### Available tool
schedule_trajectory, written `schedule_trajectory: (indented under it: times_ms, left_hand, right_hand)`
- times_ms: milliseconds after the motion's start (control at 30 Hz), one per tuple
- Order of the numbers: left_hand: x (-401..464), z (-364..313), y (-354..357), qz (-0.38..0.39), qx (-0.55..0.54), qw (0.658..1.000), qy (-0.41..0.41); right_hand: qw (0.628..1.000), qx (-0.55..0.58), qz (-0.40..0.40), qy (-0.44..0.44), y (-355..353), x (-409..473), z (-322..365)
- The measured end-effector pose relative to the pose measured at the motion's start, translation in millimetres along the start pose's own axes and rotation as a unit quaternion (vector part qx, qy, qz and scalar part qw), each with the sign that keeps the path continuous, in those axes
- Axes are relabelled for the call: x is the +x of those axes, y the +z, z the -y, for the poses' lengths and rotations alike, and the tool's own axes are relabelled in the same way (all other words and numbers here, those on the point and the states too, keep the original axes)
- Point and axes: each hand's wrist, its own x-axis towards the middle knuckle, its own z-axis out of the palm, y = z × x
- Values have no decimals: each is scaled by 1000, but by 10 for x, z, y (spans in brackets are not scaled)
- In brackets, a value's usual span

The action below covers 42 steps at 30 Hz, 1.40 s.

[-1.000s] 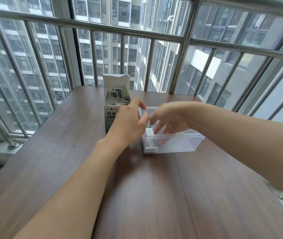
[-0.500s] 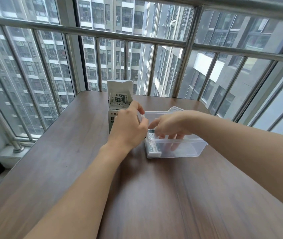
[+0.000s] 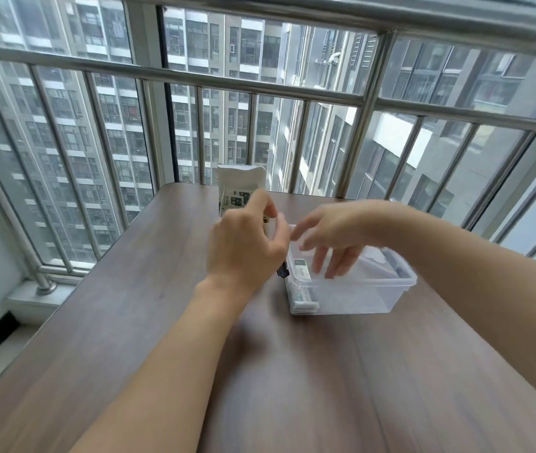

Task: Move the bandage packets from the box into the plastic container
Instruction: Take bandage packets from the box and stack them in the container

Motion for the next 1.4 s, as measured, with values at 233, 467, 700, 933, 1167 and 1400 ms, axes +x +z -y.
schedule_trajectory:
  times_ms: [233,467,700,933,1167,1400]
  left_hand:
    - [121,424,-122,-188,-134,947,-221]
    - [-3,514,-10,-13,-262,913,-313]
    - [2,479,2,8,-278,909,-310]
    - [-1,457,10,-3,-260,910,-322]
    - [8,492,31,-5,-248,916,-315]
    - [14,486,23,-4,-230,921,-314]
  right_hand:
    - [913,-24,-284,-291,-14,-261,498]
    - [894,-203,-311,-252,158,307,646]
    - [886,-260,-293,-248,126,438,738]
    - [904,-243,-218,-274,35,435,813]
    - [904,-238,-199,-295,-15,449,785]
    - [883,-306,-200,-293,-3,464,778]
